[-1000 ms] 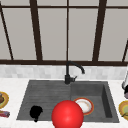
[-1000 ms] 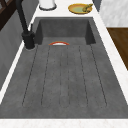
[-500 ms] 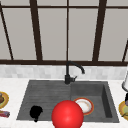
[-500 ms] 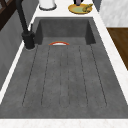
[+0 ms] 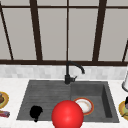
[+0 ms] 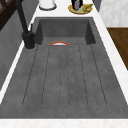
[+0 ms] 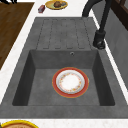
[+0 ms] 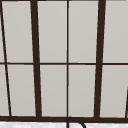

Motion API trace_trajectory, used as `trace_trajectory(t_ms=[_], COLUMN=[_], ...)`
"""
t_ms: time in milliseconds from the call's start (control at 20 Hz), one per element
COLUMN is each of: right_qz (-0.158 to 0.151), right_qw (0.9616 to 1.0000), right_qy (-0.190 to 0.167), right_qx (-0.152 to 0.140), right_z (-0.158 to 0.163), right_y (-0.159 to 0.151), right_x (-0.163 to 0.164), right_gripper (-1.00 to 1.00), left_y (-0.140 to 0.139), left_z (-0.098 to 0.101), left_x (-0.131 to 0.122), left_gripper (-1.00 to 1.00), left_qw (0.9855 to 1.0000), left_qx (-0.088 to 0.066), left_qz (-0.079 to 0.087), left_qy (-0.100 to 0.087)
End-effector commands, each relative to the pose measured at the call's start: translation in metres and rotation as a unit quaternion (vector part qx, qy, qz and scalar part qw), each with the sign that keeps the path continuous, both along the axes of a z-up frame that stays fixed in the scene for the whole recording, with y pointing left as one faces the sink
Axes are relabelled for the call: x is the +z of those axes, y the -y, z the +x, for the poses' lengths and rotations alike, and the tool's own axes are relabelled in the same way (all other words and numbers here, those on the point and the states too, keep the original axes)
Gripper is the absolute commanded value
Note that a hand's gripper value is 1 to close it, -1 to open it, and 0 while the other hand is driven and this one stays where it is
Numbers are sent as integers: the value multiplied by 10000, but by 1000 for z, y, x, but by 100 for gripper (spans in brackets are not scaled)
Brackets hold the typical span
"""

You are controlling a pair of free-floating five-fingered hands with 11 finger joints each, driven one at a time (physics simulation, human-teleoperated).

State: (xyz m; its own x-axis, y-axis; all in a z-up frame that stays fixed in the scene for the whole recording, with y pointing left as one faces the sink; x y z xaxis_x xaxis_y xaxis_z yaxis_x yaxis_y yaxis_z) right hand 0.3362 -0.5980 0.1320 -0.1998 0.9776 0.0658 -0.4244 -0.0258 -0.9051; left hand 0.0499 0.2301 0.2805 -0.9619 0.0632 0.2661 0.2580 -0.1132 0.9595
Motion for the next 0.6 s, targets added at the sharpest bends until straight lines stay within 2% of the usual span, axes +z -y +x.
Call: trace_trajectory(t_ms=[0,100,150,250,350,400,550], right_qz=[157,281,357,362,121,149,236], right_qw=[9993,9992,9991,9992,9979,9967,9966], right_qy=[319,258,200,131,180,242,155], right_qx=[-127,-93,-54,79,604,758,779], right_z=[7,10,12,16,23,24,30], right_y=[11,19,21,26,36,44,55], right_x=[-18,-29,-28,-33,-27,-12,18], right_gripper=[100,100,-100,-100,-100,-100,-100], left_y=[0,0,0,0,0,0,0], left_z=[0,0,0,0,0,0,0], left_x=[0,0,0,0,0,0,0], left_gripper=[0,0,0,0,0,0,0], left_qw=[10000,10000,10000,10000,10000,10000,10000], left_qx=[0,0,0,0,0,0,0], left_qz=[0,0,0,0,0,0,0], left_qy=[0,0,0,0,0,0,0])
